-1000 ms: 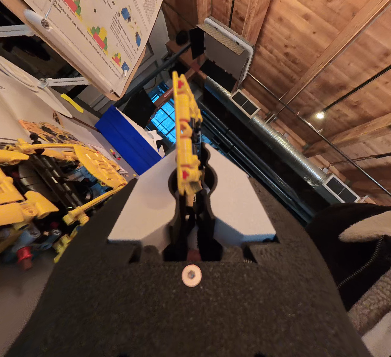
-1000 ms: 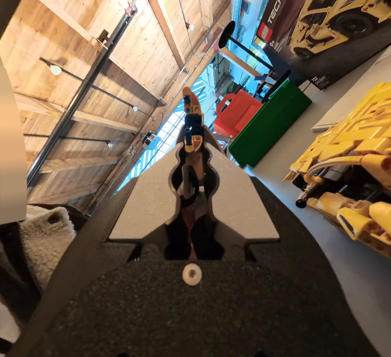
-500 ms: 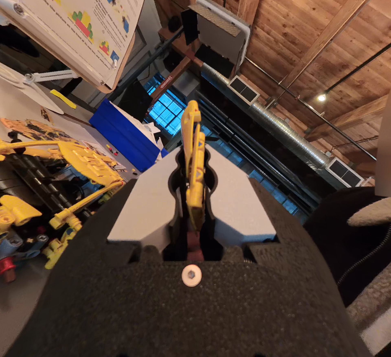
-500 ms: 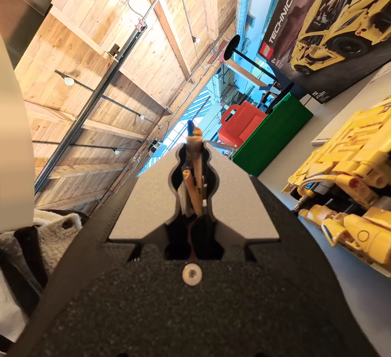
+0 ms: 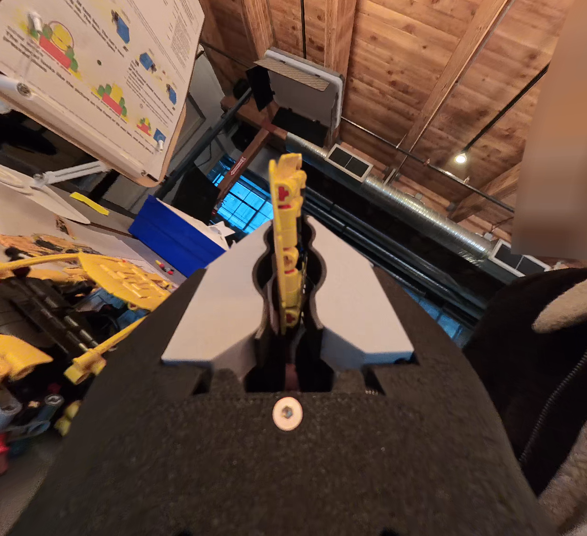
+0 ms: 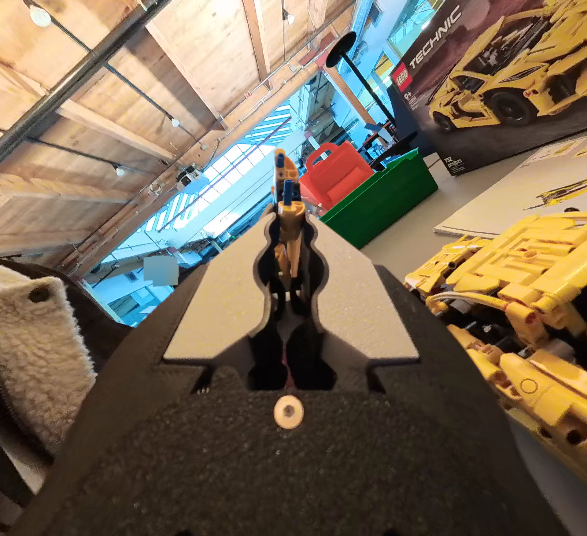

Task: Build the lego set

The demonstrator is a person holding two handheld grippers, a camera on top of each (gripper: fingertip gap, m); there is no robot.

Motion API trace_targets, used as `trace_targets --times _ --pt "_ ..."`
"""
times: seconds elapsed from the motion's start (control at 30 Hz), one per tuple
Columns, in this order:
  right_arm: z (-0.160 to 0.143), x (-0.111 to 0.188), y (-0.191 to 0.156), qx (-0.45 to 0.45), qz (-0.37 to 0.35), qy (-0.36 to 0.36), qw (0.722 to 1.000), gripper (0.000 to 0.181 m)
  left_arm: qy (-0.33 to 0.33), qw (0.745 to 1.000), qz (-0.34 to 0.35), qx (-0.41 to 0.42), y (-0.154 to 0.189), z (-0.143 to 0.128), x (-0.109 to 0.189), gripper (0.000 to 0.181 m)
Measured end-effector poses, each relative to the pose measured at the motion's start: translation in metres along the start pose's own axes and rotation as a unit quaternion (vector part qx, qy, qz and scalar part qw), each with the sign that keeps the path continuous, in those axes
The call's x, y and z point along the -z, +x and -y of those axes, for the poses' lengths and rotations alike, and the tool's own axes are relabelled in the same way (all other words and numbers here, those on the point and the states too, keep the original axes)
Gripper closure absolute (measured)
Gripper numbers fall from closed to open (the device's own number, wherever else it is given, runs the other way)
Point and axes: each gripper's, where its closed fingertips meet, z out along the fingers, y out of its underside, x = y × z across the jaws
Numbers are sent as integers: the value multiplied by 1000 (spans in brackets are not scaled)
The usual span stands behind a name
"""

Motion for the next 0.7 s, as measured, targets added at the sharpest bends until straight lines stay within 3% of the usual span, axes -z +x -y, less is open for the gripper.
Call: trace_targets --times 0.17,0.27,0.7 --pt "3 -1 -4 64 -13 -16 998 167 5 998 -25 54 2 2 1 167" --pt "6 1 -8 42 4 -31 999 167 -2 996 -37 78 4 -2 0 166" --pt "11 7 -14 70 12 -87 994 167 -78 996 -38 9 15 -30 -10 167"
